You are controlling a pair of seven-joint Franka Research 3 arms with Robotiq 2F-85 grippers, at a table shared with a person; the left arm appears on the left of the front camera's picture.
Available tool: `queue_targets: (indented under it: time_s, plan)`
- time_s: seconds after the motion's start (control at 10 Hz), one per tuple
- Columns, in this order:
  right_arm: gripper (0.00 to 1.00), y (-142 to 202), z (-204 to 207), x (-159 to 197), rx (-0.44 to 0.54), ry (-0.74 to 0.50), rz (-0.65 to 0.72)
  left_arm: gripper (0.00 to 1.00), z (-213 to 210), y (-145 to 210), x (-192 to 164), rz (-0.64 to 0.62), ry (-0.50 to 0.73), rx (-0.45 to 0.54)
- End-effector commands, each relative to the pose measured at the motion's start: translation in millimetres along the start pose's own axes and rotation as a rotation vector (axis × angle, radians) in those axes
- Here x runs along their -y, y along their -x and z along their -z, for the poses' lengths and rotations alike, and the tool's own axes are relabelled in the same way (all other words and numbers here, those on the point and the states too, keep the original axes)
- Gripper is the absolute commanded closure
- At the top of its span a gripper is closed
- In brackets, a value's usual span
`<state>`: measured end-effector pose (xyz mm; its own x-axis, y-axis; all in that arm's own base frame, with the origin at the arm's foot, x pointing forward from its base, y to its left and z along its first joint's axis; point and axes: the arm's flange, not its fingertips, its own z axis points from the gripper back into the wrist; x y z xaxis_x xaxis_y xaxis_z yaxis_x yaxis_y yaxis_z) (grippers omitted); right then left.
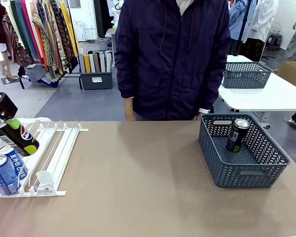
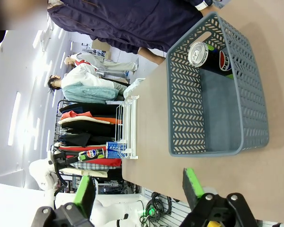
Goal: Retrieve and store the cans from the dispenser.
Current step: Pick up the last remaining can from one row of the Automatic Can Dispenser and place it in the middle of the table.
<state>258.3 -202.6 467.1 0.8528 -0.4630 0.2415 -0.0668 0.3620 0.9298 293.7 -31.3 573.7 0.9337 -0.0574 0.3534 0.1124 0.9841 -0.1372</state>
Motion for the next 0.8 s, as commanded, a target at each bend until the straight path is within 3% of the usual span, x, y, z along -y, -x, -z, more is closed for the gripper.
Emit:
queue_targets:
  time_s: [0.0, 0.4, 0.6, 0.7]
  plan:
    - [0.0, -1.1, -2.4, -1.3, 0.003, -0.014, -0.017, 1.0, 5.3, -20.2, 12.1, 0.052, 0.065, 0.006]
    - [0.0, -1.1, -2.4, -1.3, 0.003, -0.014, -0.017, 1.0, 83.9, -125.8, 180.6, 0.215, 0.041, -0.114]
    - [0.0, -1.1, -2.4, -1.3, 0.003, -0.014, -0.017, 1.0, 144.1, -148.8, 262.1, 0.348, 0.066, -0.117]
    - [0.0, -1.1, -2.4, -1.3, 0.003, -0.014, -0.017, 1.0, 174.4, -151.7, 297.3, 0.387, 0.012, -0.109]
